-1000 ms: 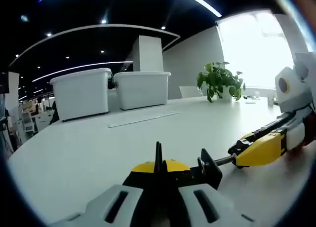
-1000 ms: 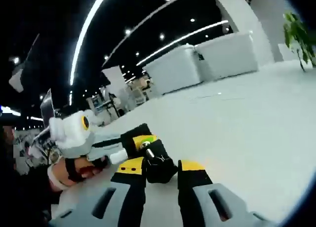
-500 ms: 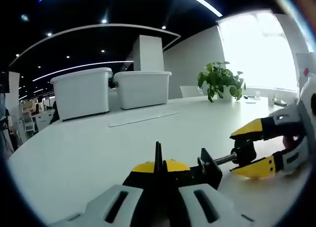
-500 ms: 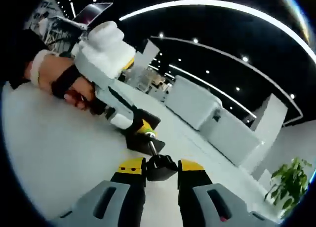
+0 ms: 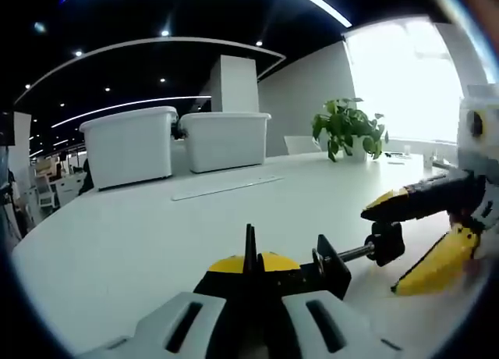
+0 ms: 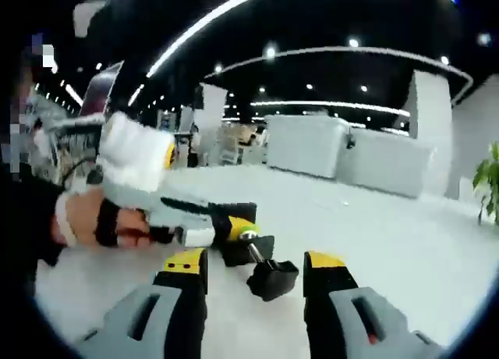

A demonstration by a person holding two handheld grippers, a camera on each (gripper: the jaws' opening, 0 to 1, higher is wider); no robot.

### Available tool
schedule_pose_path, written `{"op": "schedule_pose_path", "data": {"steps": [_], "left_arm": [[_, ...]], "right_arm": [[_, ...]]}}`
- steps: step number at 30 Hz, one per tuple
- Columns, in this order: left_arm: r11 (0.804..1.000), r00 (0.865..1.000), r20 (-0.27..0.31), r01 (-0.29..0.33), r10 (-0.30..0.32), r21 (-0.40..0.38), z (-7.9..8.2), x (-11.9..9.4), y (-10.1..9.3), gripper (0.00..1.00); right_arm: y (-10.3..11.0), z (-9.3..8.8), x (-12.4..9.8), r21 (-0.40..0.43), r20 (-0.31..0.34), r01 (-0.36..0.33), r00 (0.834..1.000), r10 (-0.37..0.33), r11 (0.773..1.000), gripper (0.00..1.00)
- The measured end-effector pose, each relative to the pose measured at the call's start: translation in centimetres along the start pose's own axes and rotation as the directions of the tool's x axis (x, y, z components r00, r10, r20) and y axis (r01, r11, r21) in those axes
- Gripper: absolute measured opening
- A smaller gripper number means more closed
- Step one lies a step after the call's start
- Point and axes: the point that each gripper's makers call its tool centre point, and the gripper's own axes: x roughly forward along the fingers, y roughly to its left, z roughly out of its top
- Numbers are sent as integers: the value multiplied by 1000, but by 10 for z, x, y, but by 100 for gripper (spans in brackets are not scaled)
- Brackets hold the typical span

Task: Clamp the fixed fixture on the desktop, loosen the retaining clip, secure it to the edge of the desk, and tighten the retaining clip.

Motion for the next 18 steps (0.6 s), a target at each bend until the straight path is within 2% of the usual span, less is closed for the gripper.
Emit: {"op": "schedule_pose_path", "data": {"steps": [1, 3, 4, 6, 8, 11, 12, 13, 14, 16, 18], "left_arm": [[1000, 1000, 0, 0, 0, -1, 0, 0, 0, 4], [1000, 1000, 0, 0, 0, -1, 0, 0, 1, 4], [1000, 1000, -1, 0, 0, -2, 0, 1, 1, 4], [1000, 1000, -1, 0, 0, -9, 0, 1, 1, 4], [1000, 1000, -2, 2, -2, -11, 0, 1, 0, 4], [1000, 1000, -2, 2, -2, -10, 0, 1, 1, 4], [1000, 1000, -2, 2, -2, -10, 0, 2, 1, 4], [1000, 1000, -2, 4, -4, -10, 0, 2, 0, 4], [1000, 1000, -2, 3, -3, -7, 0, 2, 0, 4], [1000, 1000, -1, 5, -5, -8, 0, 2, 0, 4], [1000, 1000, -1, 5, -5, -8, 0, 2, 1, 4]], "right_arm": [[-13, 0, 6, 102, 0, 0, 1000, 0, 995, 54], [-25, -5, 7, 246, -13, 5, 1000, -2, 969, 52], [-28, -7, 7, 309, -21, 0, 1000, 7, 951, 51], [-30, -9, 9, 439, -26, -22, 999, 37, 898, 42], [-31, -14, 8, 454, -41, -17, 998, 40, 891, 36], [-36, -16, 7, 567, -48, -9, 998, 44, 824, 29], [-39, -19, 7, 610, -63, 8, 997, 39, 792, 25], [-35, -18, 5, 650, -56, -10, 996, 62, 760, 26], [-36, -19, 6, 660, -64, -7, 996, 66, 751, 26], [-33, -19, 6, 632, -56, -18, 996, 69, 775, 25], [-30, -20, 4, 626, -55, -19, 996, 69, 779, 25]]}}
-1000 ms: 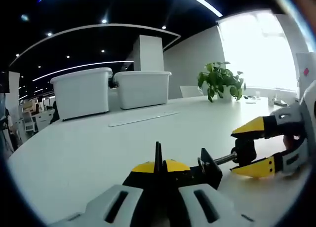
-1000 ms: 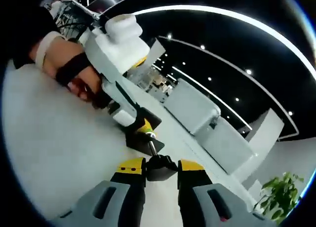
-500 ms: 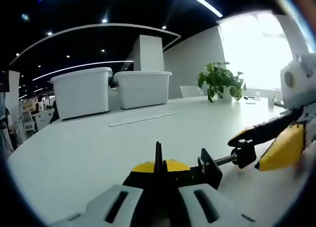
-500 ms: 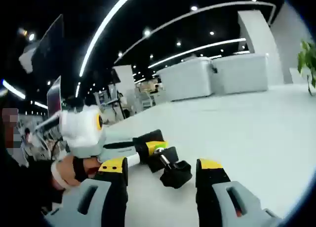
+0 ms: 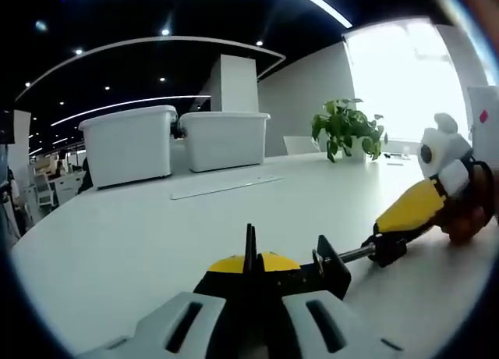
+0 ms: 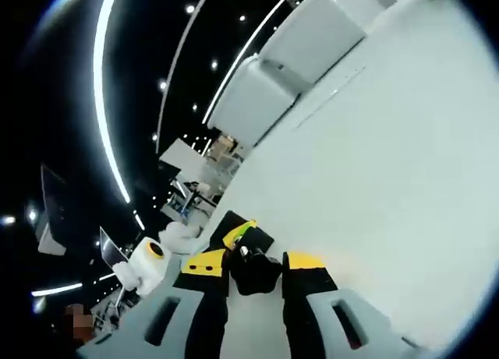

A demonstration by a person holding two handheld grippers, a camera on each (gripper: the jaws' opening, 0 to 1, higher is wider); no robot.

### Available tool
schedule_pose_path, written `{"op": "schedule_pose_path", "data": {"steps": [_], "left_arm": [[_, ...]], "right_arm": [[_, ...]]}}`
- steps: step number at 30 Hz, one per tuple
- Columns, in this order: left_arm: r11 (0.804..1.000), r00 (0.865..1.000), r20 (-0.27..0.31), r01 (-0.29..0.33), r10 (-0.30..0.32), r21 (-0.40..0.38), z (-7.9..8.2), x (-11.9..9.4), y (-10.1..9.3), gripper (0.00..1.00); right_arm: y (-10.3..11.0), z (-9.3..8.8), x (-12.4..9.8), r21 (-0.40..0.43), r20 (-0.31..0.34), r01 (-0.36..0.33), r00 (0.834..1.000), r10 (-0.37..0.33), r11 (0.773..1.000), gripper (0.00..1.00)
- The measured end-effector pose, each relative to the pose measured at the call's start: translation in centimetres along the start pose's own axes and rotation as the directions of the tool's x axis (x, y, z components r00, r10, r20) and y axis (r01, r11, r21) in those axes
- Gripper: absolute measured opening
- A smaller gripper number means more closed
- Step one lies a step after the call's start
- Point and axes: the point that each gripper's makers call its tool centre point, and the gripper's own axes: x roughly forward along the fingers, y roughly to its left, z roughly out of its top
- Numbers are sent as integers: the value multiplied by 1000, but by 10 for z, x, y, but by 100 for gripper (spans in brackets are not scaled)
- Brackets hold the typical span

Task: Clamp the fixed fixture on the desktop, loosen the retaining clip, secure it to the edge of the desk, and tighten the retaining clip.

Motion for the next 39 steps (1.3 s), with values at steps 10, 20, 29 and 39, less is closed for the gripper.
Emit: {"op": "schedule_pose_path", "data": {"steps": [10, 20, 29, 39], "left_arm": [[1000, 1000, 1, 8, -8, -2, 0, 8, 5, 4], [1000, 1000, -1, 7, -7, 1, 1, 12, 9, 4], [1000, 1000, -1, 8, -8, 3, 0, 11, 7, 4], [1000, 1000, -1, 9, -9, 0, 0, 10, 7, 4]], "right_arm": [[16, -3, -2, -674, 74, 98, 995, -65, 732, 23], [28, -2, 0, -972, 204, 210, 977, -65, 108, 23], [26, 0, 0, -972, 233, 234, 970, -63, -3, 24], [26, -7, -6, -615, 49, 66, 998, -46, 786, 40]]}}
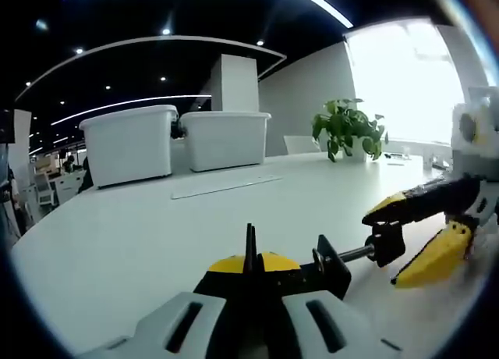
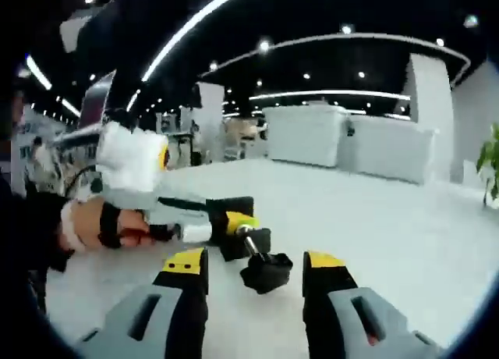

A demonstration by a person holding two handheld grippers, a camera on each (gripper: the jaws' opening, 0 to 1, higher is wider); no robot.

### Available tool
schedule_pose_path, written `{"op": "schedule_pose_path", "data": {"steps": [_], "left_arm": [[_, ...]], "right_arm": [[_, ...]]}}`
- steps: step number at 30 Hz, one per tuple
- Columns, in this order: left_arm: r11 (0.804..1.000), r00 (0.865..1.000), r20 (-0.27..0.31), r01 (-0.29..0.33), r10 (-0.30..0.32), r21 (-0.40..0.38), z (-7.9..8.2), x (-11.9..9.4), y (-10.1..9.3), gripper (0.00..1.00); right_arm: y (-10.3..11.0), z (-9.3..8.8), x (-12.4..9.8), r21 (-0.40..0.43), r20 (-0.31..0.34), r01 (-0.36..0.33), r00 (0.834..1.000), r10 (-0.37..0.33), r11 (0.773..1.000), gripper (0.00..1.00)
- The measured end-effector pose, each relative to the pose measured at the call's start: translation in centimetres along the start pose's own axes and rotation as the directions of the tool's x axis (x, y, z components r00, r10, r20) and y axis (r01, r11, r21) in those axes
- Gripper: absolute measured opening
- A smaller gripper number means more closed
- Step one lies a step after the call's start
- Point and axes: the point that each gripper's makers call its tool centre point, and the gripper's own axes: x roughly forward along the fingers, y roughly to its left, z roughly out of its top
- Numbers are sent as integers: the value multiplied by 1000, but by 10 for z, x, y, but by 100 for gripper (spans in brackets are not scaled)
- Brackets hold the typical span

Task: Clamp the fixed fixture on the desktop, loosen the retaining clip, secure it to the edge of the desk, and tighten the retaining clip.

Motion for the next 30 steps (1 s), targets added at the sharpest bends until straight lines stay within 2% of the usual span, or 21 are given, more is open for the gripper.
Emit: {"op": "schedule_pose_path", "data": {"steps": [1, 2, 4, 6, 7, 8, 10, 12, 13, 15, 16, 17, 18, 20, 21, 23, 24, 25, 27, 28, 30], "left_arm": [[1000, 1000, 0, 1, -1, 6, 0, -1, -1, 4], [1000, 1000, 1, 1, -1, 7, 0, -2, -2, 4], [1000, 1000, 0, 2, -2, 4, 0, -1, -2, 4], [1000, 1000, 0, 2, -2, 3, 0, -1, -2, 4], [1000, 1000, 0, 2, -2, 2, 0, -1, -2, 4], [1000, 1000, 0, 2, -2, 2, 0, -1, -1, 4], [1000, 1000, 0, 2, -2, 2, 0, -1, -1, 4], [1000, 1000, 0, 2, -2, 4, -1, -1, -1, 4], [1000, 1000, 0, 2, -2, 3, -1, -1, -1, 4], [1000, 1000, 0, 2, -2, 4, -1, -3, -3, 4], [1000, 1000, 0, 3, -3, 3, 0, -3, -4, 4], [1000, 1000, 0, 3, -3, 4, 0, -3, -4, 4], [1000, 1000, 0, 3, -3, 4, 0, -3, -3, 4], [1000, 1000, 0, 2, -2, 4, 0, -3, -3, 4], [1000, 1000, 0, 1, -1, 4, 0, -4, -4, 4], [1000, 1000, 0, 0, 0, 5, 0, -3, -3, 4], [1000, 1000, 0, 1, -1, 5, 0, -3, -3, 4], [1000, 1000, 0, 1, -1, 4, 0, -2, -3, 4], [1000, 1000, 0, 1, -1, 4, 0, -2, -4, 4], [1000, 1000, 0, 1, -1, 4, 1, -2, -4, 4], [1000, 1000, 0, 0, 0, 6, 1, -4, -5, 4]], "right_arm": [[-6, 2, 0, 80, 15, 3, 1000, -5, 997, 28], [-13, 3, 0, 154, 18, 12, 1000, -15, 988, 25], [-24, 1, 1, 314, 9, 13, 1000, -16, 949, 28], [-22, -7, 3, 434, -17, -24, 999, 35, 901, 27], [-19, -12, 3, 509, -41, -29, 997, 58, 860, 26], [-20, -7, 4, 552, -18, -36, 998, 55, 833, 25], [-22, -6, 3, 571, -20, -37, 998, 59, 820, 25], [-22, -5, 4, 571, -20, -40, 998, 62, 820, 25], [-18, -5, 2, 560, -18, -41, 998, 62, 827, 25], [-11, -8, 0, 473, -32, -30, 998, 51, 881, 24], [-11, -7, 0, 441, -29, -26, 999, 43, 897, 24], [-7, -7, -1, 342, -24, -19, 999, 29, 940, 23], [-4, -5, -2, 253, -15, -11, 1000, 16, 967, 23], [1, -3, -3, 63, 6, 8, 1000, -8, 998, 23], [1, -2, -3, -20, 17, 23, 1000, -23, 1000, 22], [4, 1, -3, -214, 52, 60, 997, -50, 975, 22], [5, 3, -3, -322, 75, 77, 996, -56, 944, 22], [8, 2, -4, -395, 94, 92, 994, -59, 914, 22], [12, 1, -5, -478, 115, 117, 991, -70, 870, 22], [14, 1, -6, -529, 128, 132, 989, -76, 838, 22], [7, 4, -5, -638, 151, 162, 985, -84, 752, 22]]}}
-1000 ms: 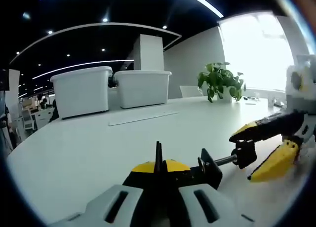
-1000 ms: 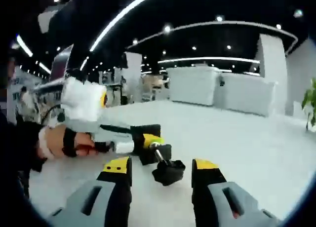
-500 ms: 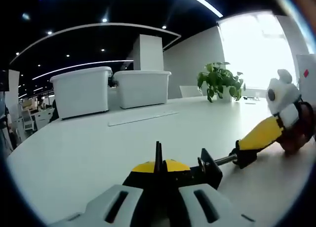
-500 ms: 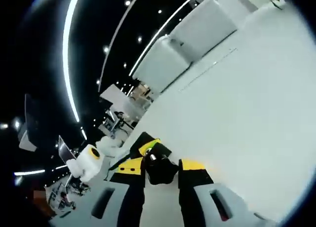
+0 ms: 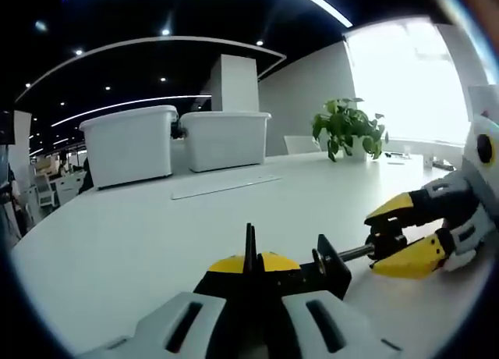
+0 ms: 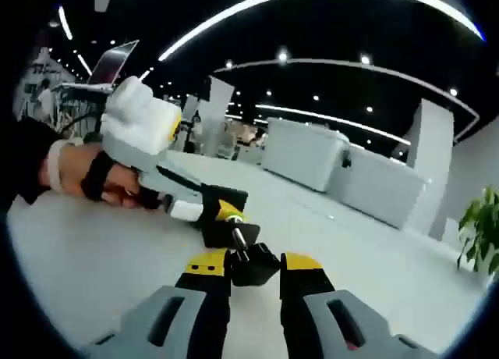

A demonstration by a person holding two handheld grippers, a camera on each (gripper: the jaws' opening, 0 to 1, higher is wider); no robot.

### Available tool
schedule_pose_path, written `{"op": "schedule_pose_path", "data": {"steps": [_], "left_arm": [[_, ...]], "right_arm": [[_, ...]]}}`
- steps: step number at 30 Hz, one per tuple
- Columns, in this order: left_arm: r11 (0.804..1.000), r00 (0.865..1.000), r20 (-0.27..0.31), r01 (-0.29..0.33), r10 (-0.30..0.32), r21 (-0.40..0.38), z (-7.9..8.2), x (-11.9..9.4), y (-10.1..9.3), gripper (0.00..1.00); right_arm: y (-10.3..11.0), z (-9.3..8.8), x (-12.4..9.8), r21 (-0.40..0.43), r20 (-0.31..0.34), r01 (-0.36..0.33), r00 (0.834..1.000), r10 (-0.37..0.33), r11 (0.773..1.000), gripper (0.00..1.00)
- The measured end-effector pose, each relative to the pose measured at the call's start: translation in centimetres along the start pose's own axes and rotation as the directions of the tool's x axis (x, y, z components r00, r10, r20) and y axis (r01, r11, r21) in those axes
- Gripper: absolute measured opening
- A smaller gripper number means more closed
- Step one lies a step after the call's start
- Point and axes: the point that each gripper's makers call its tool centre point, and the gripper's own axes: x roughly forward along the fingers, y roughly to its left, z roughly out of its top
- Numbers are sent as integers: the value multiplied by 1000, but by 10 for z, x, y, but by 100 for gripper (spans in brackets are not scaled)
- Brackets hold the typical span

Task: Clamp the fixed fixture on the desktop, loosen the retaining clip, secure it to the edge of the desk, and tighten the retaining clip.

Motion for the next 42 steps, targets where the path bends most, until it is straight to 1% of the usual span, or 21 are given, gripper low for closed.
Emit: {"op": "schedule_pose_path", "data": {"steps": [2, 5, 9, 11, 13, 15, 17, 18, 20, 21, 22, 25, 28, 30, 32, 34, 36, 37, 40, 41, 42], "left_arm": [[1000, 1000, 0, 0, 0, 1, 1, 0, 0, 4], [1000, 1000, 0, 0, 0, 2, 1, 0, 1, 4], [1000, 1000, -1, 2, -2, 1, 0, 1, 2, 4], [1000, 1000, -1, 1, -1, 0, 0, 1, 3, 4], [1000, 1000, 0, 2, -2, 1, 0, 1, 4, 4], [1000, 1000, 0, 6, -6, 1, 0, 1, 3, 4], [1000, 1000, 0, 7, -7, 0, 0, 2, 3, 4], [1000, 1000, 0, 9, -9, 0, 0, 3, 2, 4], [1000, 1000, 0, 10, -10, -1, 0, 3, 2, 4], [1000, 1000, 0, 10, -10, -1, 0, 3, 2, 4], [1000, 1000, 0, 11, -11, -1, 0, 3, 3, 4], [1000, 1000, -1, 14, -14, -3, 0, 4, 3, 4], [1000, 1000, 0, 16, -16, -4, 0, 3, 2, 4], [1000, 1000, 0, 17, -17, -4, 0, 1, 1, 4], [1000, 1000, 1, 17, -17, -3, 0, -2, -2, 4], [1000, 1000, 1, 17, -17, -1, 0, -4, -4, 4], [1000, 1000, 1, 17, -17, -2, 0, -5, -5, 4], [1000, 1000, 1, 16, -16, 0, 0, -6, -5, 4], [1000, 1000, 1, 13, -13, -1, 0, -8, -6, 4], [1000, 1000, 1, 13, -13, -1, 0, -8, -7, 4], [1000, 1000, 1, 12, -12, 0, 0, -8, -7, 4]], "right_arm": [[1, 1, 0, -107, 11, 14, 1000, -13, 994, 22], [2, 1, 0, -215, 22, 37, 999, -33, 976, 22], [0, 1, 2, -203, 22, 37, 999, -33, 978, 23], [-1, -1, 3, -169, 15, 22, 1000, -20, 985, 24], [-3, -3, 4, -34, 2, -13, 1000, 13, 999, 24], [-6, -4, 3, 136, -20, -27, 999, 30, 990, 25], [-14, 1, 2, 329, -6, -27, 1000, 30, 944, 29], [-19, -1, 1, 392, -26, -11, 999, 23, 920, 33], [-24, -1, 1, 459, -26, -11, 999, 26, 889, 33], [-25, -3, 3, 521, -29, -23, 999, 44, 853, 33], [-28, -6, 5, 594, -34, -27, 998, 59, 804, 33], [-35, -20, 6, 730, -72, -3, 994, 82, 683, 32], [-38, -34, 9, 846, -84, 3, 988, 127, 533, 29], [-39, -39, 12, 893, -78, -2, 985, 157, 451, 28], [-33, -39, 11, 902, -75, -8, 982, 175, 431, 28], [-30, -40, 14, 918, -58, -18, 982, 178, 396, 27], [-23, -36, 13, 950, -50, -16, 978, 204, 313, 24], [-26, -39, 15, 955, -57, -7, 977, 207, 297, 24], [-16, -33, 9, 946, -50, -20, 977, 206, 322, 23], [-15, -31, 8, 934, -50, -26, 978, 202, 357, 22], [-14, -30, 7, 914, -49, -38, 978, 203, 404, 22]]}}
